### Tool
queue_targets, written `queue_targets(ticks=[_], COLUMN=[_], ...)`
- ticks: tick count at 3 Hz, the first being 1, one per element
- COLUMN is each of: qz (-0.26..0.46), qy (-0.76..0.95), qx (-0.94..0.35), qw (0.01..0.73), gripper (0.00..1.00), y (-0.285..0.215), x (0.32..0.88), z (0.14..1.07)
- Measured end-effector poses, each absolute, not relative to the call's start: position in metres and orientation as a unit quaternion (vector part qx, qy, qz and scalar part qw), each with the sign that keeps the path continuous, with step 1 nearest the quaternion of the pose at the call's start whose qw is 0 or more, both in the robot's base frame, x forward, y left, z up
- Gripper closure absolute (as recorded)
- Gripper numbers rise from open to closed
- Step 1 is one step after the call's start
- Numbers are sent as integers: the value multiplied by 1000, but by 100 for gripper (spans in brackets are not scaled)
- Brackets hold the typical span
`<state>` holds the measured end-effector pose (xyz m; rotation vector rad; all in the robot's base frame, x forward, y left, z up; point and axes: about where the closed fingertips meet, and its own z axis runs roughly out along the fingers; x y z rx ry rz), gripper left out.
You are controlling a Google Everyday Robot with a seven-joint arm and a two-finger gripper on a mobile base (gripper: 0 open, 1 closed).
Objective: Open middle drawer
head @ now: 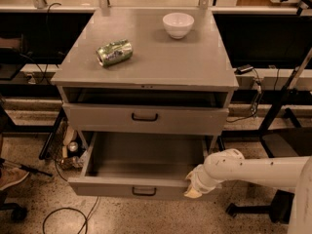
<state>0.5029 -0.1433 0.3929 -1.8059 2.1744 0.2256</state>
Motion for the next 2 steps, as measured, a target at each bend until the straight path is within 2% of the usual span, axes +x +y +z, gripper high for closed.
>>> queue_targets(ticks=[1,2], qz=[80,76], qy=[758,761], qx=[-630,-624], qw=[152,161], gripper=[13,0], y=[-143,-148], x=[502,501], z=[392,398])
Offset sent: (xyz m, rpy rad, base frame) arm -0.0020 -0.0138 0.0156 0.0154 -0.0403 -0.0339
